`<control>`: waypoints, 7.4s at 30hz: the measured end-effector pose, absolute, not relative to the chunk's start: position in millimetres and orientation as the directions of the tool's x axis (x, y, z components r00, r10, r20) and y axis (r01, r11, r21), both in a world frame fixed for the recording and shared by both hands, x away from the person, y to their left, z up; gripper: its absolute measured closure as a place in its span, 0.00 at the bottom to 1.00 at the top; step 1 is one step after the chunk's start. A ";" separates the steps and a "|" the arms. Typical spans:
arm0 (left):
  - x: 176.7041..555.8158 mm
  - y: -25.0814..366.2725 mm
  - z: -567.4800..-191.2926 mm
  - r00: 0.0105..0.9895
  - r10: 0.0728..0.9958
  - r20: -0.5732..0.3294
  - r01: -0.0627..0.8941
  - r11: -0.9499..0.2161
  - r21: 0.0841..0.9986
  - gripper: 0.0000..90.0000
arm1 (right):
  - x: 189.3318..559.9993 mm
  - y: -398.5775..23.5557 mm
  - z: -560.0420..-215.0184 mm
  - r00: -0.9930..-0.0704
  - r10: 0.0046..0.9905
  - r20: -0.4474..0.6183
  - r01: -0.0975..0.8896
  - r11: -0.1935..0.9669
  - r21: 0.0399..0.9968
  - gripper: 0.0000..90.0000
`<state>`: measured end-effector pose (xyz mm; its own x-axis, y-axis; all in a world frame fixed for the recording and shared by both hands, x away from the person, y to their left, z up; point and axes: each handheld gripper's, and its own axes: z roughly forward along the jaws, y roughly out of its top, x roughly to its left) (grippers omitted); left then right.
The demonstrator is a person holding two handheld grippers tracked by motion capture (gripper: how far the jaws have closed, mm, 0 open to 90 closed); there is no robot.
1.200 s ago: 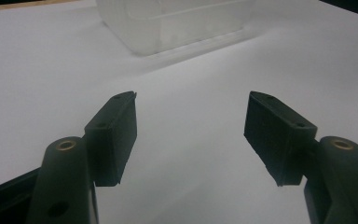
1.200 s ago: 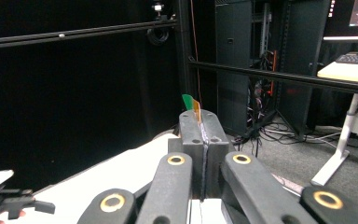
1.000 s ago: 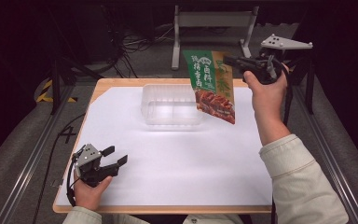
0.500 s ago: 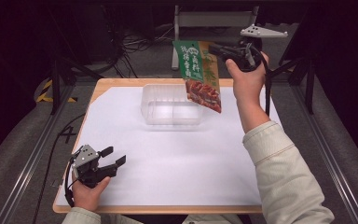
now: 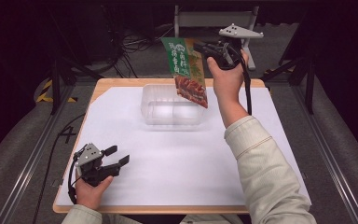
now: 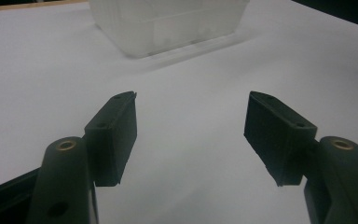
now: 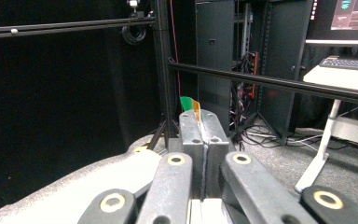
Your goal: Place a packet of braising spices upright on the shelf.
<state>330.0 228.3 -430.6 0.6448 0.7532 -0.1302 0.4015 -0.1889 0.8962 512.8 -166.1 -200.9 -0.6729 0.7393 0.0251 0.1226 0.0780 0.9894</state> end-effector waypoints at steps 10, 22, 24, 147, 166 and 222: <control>326.4 242.0 -430.2 0.628 0.762 -0.158 0.405 -0.147 0.902 0.39 | 518.3 -151.6 -207.7 -0.651 0.759 0.007 0.109 0.085 0.990 1.00; 325.8 245.3 -430.7 0.625 0.761 -0.173 0.409 -0.131 0.903 0.39 | 527.8 -144.3 -214.9 -0.633 0.774 0.000 0.121 0.100 0.988 1.00; 325.3 245.6 -430.5 0.625 0.761 -0.173 0.410 -0.131 0.903 0.39 | 528.3 -143.9 -214.1 -0.632 0.775 -0.004 0.120 0.103 0.987 1.00; 338.8 229.7 -433.7 0.649 0.741 -0.173 0.421 -0.160 0.893 0.39 | 434.0 -244.0 -263.7 -0.777 0.629 -0.014 0.130 0.182 0.975 0.24; 342.4 226.6 -429.6 0.669 0.728 -0.149 0.385 -0.167 0.908 0.37 | 390.8 -272.2 -272.7 -0.823 0.566 -0.036 0.106 0.216 0.971 0.19; 325.8 234.4 -434.9 0.722 0.679 -0.135 0.374 -0.219 0.901 0.35 | 350.5 -283.0 -441.6 -0.794 0.607 -0.002 0.232 0.305 0.924 0.19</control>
